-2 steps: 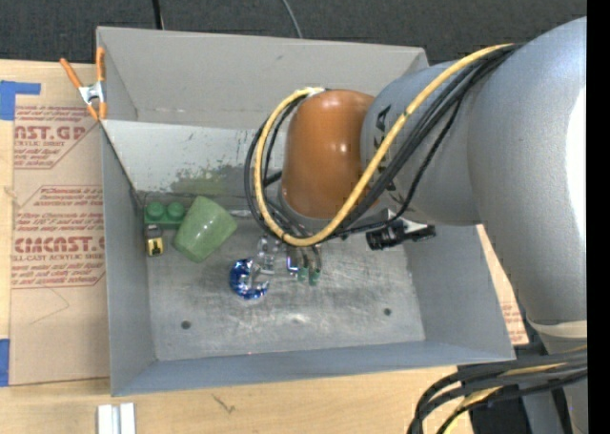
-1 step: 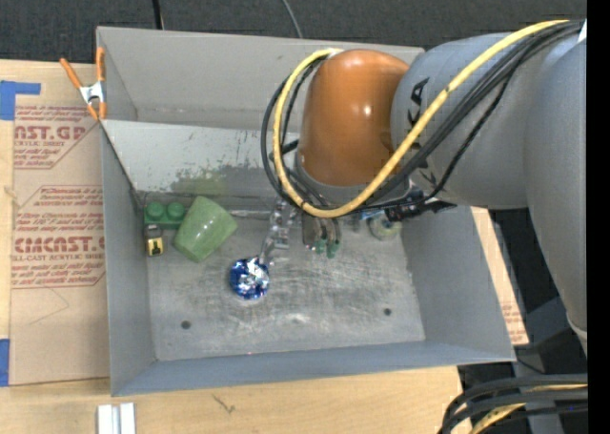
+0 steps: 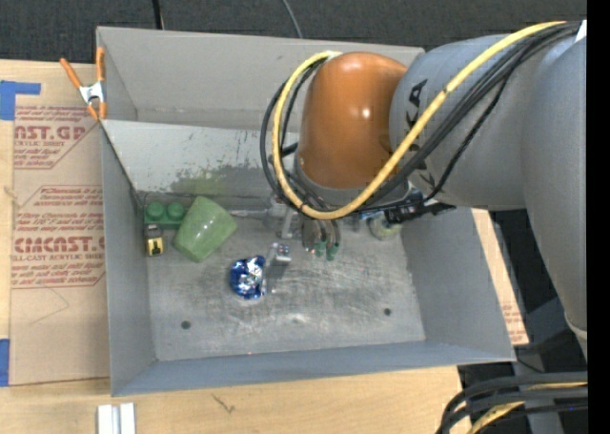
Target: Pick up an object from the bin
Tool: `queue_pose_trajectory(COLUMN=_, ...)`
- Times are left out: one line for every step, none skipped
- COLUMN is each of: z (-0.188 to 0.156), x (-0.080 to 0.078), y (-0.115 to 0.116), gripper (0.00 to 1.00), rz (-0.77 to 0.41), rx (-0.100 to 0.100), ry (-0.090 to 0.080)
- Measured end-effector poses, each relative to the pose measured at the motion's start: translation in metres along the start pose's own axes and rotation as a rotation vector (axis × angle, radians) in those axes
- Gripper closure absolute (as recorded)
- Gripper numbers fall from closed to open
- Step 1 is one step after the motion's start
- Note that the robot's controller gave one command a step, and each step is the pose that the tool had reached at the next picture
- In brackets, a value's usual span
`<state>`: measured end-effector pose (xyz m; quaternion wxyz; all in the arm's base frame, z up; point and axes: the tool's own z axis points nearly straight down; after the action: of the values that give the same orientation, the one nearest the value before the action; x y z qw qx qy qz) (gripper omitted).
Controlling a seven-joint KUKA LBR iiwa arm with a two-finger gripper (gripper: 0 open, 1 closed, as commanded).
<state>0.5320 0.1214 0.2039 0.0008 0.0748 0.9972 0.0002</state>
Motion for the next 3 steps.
queue_pose_trajectory(z=-0.118, x=0.045, y=0.061, gripper=0.0, rz=-0.152, rx=-0.006, ry=-0.008)
queue_pose_trajectory(z=0.128, x=0.014, y=0.034, gripper=0.0, rz=-0.558, rx=-0.002, ry=-0.001)
queue_pose_trajectory(z=0.13, x=-0.013, y=-0.011, gripper=0.0, rz=-0.55, rx=-0.006, ry=-0.009)
